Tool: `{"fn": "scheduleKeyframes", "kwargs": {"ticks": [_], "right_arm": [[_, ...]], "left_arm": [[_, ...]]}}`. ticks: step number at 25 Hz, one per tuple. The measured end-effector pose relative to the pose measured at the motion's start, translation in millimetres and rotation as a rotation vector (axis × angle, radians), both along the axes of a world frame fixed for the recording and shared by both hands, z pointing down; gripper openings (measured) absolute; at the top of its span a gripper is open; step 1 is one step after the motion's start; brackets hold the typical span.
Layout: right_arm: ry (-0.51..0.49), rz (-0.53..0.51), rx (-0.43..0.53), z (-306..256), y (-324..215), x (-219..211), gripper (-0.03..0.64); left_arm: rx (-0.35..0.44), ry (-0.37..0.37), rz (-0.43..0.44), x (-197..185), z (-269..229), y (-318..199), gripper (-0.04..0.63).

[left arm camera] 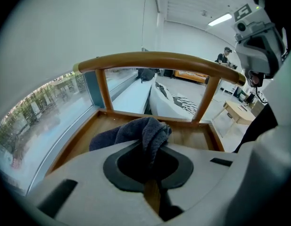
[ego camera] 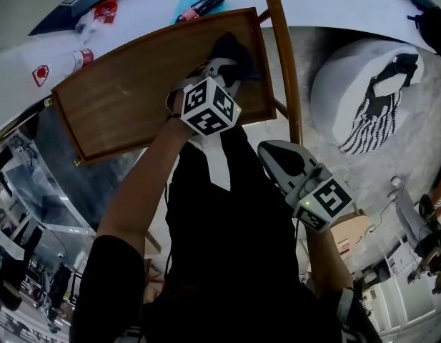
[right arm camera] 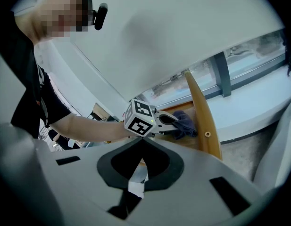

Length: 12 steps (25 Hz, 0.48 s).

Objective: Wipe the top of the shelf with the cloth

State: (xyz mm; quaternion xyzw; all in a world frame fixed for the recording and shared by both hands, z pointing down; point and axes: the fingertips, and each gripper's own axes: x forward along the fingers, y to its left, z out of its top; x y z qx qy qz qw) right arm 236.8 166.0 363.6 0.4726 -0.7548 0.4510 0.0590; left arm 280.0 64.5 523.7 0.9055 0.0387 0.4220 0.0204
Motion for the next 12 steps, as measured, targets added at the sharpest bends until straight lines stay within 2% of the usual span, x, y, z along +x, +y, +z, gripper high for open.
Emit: {"fn": "scheduleKeyframes", "kwargs": {"ticks": [8, 12], "right_arm": [[0.008, 0.005, 0.000, -1, 2, 3, 0.005], [0.018, -0.017, 0.010, -3, -3, -4, 0.005]], "left_arm": [[-0.024, 0.015, 0.022, 16, -5, 7, 0.041], [-0.014, 0.062, 0.010, 13, -24, 6, 0.041]]}}
